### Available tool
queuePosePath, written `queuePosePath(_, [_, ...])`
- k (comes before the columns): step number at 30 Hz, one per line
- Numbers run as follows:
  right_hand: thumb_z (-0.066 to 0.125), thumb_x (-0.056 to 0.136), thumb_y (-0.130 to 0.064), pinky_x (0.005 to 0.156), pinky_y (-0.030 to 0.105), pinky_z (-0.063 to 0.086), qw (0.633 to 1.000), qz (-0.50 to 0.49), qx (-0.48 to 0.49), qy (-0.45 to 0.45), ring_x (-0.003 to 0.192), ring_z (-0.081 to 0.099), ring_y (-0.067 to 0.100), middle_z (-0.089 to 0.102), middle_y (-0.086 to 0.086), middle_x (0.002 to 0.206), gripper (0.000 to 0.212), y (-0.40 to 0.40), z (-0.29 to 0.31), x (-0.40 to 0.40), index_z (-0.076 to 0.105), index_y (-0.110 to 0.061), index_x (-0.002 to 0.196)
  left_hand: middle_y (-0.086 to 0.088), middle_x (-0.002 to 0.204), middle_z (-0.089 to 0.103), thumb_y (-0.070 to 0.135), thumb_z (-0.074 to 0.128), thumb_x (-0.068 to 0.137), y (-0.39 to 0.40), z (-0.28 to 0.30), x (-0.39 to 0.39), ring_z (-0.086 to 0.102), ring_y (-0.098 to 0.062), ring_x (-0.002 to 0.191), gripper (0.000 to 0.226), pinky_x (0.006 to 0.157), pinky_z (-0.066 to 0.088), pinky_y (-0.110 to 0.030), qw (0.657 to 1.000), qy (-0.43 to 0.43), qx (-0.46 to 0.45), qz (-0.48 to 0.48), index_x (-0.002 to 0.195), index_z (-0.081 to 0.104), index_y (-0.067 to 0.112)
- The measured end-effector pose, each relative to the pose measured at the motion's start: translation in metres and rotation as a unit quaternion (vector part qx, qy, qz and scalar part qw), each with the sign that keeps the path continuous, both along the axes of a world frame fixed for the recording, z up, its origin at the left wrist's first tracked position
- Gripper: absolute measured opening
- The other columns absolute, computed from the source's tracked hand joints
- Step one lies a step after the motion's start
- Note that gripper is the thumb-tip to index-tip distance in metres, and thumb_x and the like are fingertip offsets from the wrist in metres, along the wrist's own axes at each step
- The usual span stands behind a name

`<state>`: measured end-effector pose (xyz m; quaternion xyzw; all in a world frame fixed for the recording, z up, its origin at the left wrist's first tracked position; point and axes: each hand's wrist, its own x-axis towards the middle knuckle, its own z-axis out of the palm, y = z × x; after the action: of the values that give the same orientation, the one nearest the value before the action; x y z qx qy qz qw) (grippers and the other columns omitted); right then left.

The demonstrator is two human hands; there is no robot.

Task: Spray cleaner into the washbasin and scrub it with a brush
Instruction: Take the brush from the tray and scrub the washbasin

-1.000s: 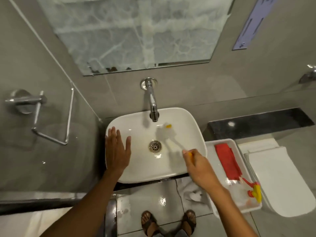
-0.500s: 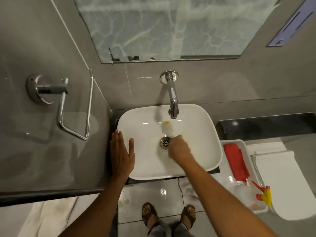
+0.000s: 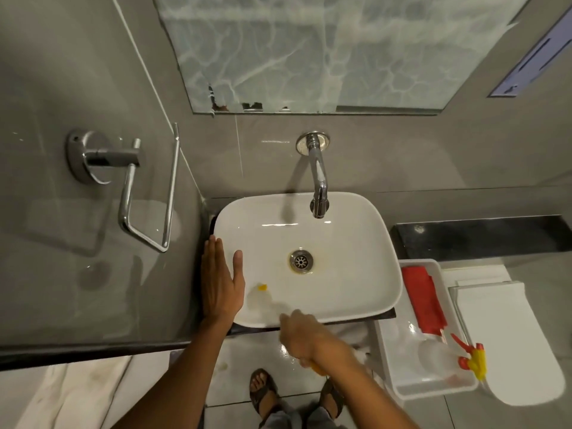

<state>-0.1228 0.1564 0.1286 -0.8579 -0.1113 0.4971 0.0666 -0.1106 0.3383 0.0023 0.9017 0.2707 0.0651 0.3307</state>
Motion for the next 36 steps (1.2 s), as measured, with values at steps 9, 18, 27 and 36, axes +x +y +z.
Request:
queuePosePath(9, [0.048, 0.103, -0.021, 0.106, 0.041, 0.048, 0.944, -0.275, -0.04, -0.176, 0.131, 0.061, 0.035, 0.061, 0.016, 0.139, 0.044, -0.038, -0.037, 0.094, 0.045, -0.001, 0.142, -0.002, 0.179, 0.014, 0.078, 0.009, 0.1, 0.0, -0.002, -0.001, 0.013, -0.02, 0.166, 0.093, 0.135, 0.014, -0.041, 1.0, -0.004, -0.013, -0.001, 0.171, 0.014, 0.017])
queuePosePath(18, [0.041, 0.103, -0.003, 0.073, 0.033, 0.051, 0.998, -0.042, -0.038, -0.013, 0.122, 0.061, 0.041, 0.055, 0.026, 0.138, 0.038, -0.036, -0.008, 0.025, 0.054, 0.003, 0.138, -0.001, 0.179, 0.011, 0.08, 0.007, 0.099, 0.001, -0.005, 0.0, 0.011, -0.019, 0.166, 0.095, 0.135, 0.013, -0.04, 1.0, 0.003, -0.02, 0.004, 0.171, 0.012, 0.018])
queuePosePath(27, [0.042, 0.108, -0.025, 0.11, 0.042, 0.045, 0.96, -0.237, 0.014, -0.146, 0.136, 0.056, 0.036, 0.056, 0.018, 0.145, 0.042, 0.005, -0.042, 0.087, 0.046, -0.001, 0.143, 0.001, 0.179, 0.014, 0.08, 0.007, 0.099, 0.001, -0.006, -0.001, 0.014, -0.019, 0.166, 0.094, 0.135, 0.016, -0.042, 1.0, -0.011, -0.024, 0.009, 0.17, 0.015, 0.02])
queuePosePath(36, [0.035, 0.108, -0.006, 0.103, 0.041, 0.048, 0.993, -0.006, -0.094, -0.07, 0.128, 0.058, 0.041, 0.052, 0.026, 0.143, 0.039, -0.091, -0.02, 0.05, 0.045, 0.002, 0.146, 0.001, 0.18, 0.011, 0.081, 0.004, 0.097, 0.0, -0.001, -0.001, 0.011, -0.018, 0.166, 0.097, 0.135, 0.013, -0.042, 0.999, -0.006, -0.033, 0.007, 0.171, 0.012, 0.019])
